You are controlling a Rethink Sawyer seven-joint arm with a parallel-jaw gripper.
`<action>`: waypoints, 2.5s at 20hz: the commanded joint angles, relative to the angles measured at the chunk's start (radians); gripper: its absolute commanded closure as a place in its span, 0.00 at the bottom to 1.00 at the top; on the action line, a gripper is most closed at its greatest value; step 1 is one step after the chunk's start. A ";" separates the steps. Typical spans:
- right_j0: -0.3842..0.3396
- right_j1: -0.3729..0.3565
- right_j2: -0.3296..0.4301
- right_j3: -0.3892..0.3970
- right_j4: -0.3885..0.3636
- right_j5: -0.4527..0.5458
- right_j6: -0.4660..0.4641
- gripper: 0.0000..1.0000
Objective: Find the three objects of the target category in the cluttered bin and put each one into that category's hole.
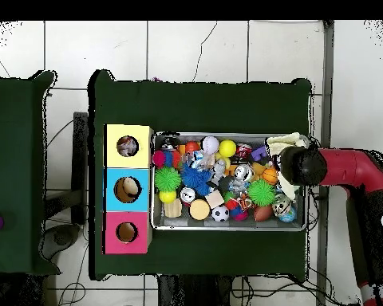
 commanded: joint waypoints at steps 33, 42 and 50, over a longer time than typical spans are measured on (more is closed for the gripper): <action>0.128 -0.189 -0.072 0.086 0.184 0.346 0.061 1.00; 0.251 -0.300 -0.197 0.199 0.136 0.245 0.172 1.00; 0.289 -0.335 -0.241 0.195 0.102 0.225 0.111 1.00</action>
